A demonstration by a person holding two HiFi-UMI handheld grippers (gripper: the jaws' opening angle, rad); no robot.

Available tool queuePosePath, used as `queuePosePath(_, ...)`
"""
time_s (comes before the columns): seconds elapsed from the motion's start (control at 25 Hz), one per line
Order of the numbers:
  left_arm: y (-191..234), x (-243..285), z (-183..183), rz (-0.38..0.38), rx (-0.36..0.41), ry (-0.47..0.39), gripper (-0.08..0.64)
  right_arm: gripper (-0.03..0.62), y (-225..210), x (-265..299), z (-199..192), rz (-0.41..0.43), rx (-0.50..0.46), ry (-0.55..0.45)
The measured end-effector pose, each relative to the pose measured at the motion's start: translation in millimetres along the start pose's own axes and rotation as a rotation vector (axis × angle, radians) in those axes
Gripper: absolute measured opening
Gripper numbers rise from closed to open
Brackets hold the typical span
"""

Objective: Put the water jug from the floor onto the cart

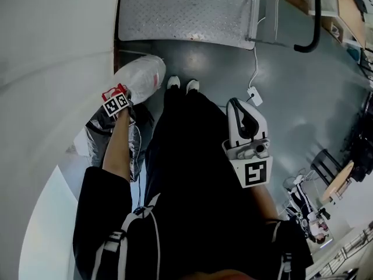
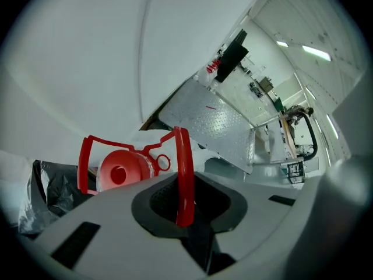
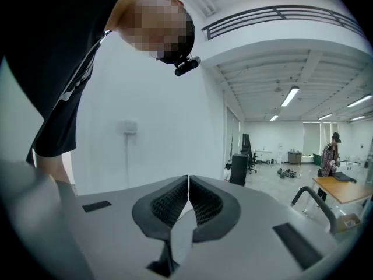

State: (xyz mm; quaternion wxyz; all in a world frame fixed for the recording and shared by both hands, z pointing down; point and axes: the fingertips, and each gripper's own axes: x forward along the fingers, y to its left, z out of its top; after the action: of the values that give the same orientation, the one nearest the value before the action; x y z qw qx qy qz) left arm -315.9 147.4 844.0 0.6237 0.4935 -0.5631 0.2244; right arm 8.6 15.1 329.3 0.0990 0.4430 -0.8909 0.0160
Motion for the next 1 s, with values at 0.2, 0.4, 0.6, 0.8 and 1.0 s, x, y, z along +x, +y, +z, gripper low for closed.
queuePosePath(0.2,-37,-12,-17,-0.034,0.083,0.039,0.055,0.020,-22,-9,26,-0.087,0.014,-0.085)
queuePosePath(0.4,-67,-14,-15,-0.087,0.104,0.085,0.055,0.020,-36,-15,32,-0.167,0.009,-0.106)
queuePosePath(0.6,-68,-19,-10,-0.106,0.098,0.070,0.055,0.020,-44,-12,29,-0.183,0.017,-0.119)
queuePosePath(0.8,-66,-20,-10,-0.134,0.119,0.059,0.055,0.020,-43,-2,11,-0.181,0.033,-0.124)
queuePosePath(1.0,-117,-32,13,-0.150,0.114,0.039,0.055,0.020,-85,15,12,-0.135,0.051,-0.126)
